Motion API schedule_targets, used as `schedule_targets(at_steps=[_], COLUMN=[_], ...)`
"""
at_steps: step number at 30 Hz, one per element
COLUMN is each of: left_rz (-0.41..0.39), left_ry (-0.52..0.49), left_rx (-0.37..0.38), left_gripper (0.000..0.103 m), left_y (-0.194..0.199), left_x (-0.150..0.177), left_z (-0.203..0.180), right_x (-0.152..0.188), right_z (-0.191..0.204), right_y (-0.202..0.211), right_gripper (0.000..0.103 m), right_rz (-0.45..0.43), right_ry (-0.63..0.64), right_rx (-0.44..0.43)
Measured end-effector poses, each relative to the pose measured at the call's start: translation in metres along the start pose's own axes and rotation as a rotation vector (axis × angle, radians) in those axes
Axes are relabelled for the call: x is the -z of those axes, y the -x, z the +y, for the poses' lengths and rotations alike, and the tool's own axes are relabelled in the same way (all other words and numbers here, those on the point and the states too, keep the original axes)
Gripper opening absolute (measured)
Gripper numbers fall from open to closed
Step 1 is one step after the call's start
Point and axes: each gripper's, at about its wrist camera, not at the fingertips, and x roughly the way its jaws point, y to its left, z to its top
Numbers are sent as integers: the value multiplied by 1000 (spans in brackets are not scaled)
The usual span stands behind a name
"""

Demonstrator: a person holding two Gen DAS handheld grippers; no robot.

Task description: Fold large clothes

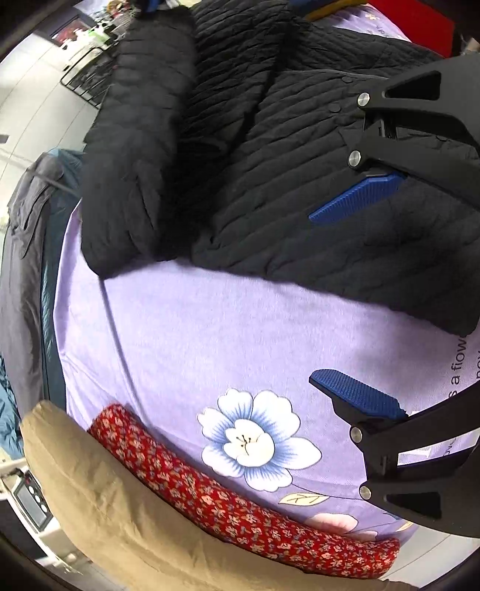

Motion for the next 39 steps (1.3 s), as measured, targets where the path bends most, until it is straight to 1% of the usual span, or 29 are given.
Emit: schedule_targets(at_steps=[2,4,7,11,15,17,19,21,22,25,28,30,31,32,33,34,37,39], left_rz=[3,2,0,-10,-18,-18,-10,-1,3,4,-10,-13,-13,-12,-10,-9,-6,-7], left_ry=[-19,-34,-50,-74,-102,-126,-148,-165,-185,-204,-209,-206,-204,-204,-205,-210,-226,-235], left_rx=[-2,-3,-9,-21,-29,-39,-48,-52,-43,-51,-60,-57,-56,-56,-56,-60,-66,-66], left_gripper=[79,79,79,83,86,87,87,87,87,87,90,91,91,91,91,91,91,91], left_y=[-1,0,0,2,4,3,2,0,-1,-1,1,2,2,2,2,1,0,1], left_x=[-1,-3,-6,-9,-7,-5,-3,-2,-2,-4,-6,-7,-7,-6,-6,-6,-4,-3], left_z=[-5,-10,-16,-24,-32,-38,-42,-46,-48,-52,-53,-53,-53,-53,-53,-53,-55,-56], right_x=[12,22,32,47,53,58,64,68,69,70,70,70,70,70,71,73,80,86], right_z=[-22,-28,-28,-27,-35,-38,-41,-42,-43,-41,-38,-37,-36,-35,-34,-34,-39,-47], right_y=[-12,-25,-39,-56,-74,-82,-88,-96,-99,-106,-105,-102,-98,-95,-89,-85,-72,-63], right_gripper=[11,11,11,11,12,17,20,28,29,33,45,60,63,70,73,74,75,75], right_rz=[47,78,99,124,159,167,178,190,193,204,211,215,211,206,194,187,178,178], right_ry=[-35,-25,0,89,148,166,171,183,192,215,207,194,185,181,175,171,159,125], right_rx=[25,55,93,182,247,269,278,283,287,305,294,285,283,279,265,259,290,281])
